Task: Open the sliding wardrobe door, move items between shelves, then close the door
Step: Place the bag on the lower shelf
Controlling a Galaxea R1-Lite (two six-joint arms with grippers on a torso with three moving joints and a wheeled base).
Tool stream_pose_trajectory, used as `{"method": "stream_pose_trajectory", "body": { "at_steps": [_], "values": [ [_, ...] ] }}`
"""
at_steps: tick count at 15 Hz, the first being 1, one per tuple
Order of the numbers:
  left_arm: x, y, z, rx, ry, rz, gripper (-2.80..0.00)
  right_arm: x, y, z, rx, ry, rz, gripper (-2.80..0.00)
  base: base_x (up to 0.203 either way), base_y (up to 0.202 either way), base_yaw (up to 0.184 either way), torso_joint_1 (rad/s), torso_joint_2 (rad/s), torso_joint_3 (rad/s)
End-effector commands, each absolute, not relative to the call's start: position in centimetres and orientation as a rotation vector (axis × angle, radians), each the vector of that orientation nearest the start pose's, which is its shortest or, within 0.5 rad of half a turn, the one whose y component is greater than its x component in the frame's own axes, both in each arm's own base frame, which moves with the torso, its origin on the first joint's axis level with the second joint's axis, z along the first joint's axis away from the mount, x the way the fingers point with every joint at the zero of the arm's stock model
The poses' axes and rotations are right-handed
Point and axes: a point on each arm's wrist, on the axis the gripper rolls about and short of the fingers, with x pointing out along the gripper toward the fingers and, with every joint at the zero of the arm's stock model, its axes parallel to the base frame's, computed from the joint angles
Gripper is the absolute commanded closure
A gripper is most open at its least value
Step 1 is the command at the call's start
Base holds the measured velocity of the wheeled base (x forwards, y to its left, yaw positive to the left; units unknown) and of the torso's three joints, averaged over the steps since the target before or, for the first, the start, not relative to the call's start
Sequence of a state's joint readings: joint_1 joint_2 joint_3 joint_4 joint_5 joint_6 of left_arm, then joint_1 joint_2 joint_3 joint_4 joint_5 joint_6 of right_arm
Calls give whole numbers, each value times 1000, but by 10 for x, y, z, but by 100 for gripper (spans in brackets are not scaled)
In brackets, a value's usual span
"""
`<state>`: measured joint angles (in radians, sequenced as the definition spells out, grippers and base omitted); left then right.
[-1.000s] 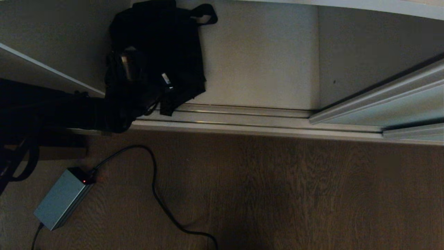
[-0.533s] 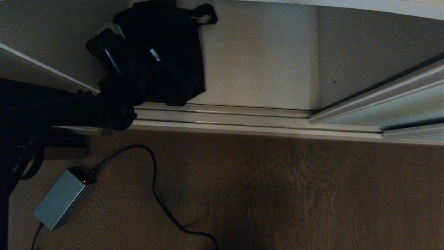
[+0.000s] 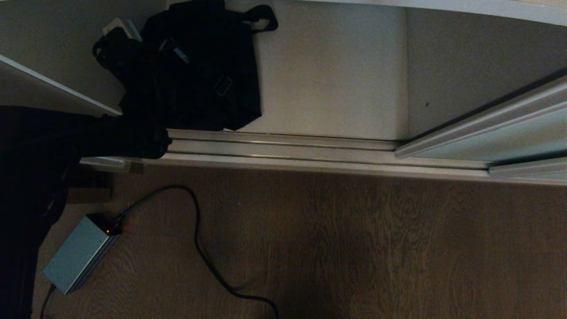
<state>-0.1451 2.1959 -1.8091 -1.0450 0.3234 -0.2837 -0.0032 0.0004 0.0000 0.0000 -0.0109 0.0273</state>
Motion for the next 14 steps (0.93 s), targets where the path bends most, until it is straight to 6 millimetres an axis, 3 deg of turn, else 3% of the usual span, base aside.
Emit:
{"method": "stream_pose_trajectory", "body": {
  "at_steps": [1, 7, 10, 14],
  "values": [
    [458, -49, 295, -406, -715, 103, 0, -23, 0, 75, 28, -2, -14, 0, 0, 0, 0, 0, 0, 0],
    [482, -32, 259, -364, -806, 134, 0, -23, 0, 75, 28, -2, -14, 0, 0, 0, 0, 0, 0, 0],
    [497, -34, 226, -336, -769, 146, 0, -23, 0, 75, 28, -2, -14, 0, 0, 0, 0, 0, 0, 0],
    [502, -37, 221, -375, -721, 114, 0, -23, 0, 75, 28, -2, -14, 0, 0, 0, 0, 0, 0, 0]
  ]
}}
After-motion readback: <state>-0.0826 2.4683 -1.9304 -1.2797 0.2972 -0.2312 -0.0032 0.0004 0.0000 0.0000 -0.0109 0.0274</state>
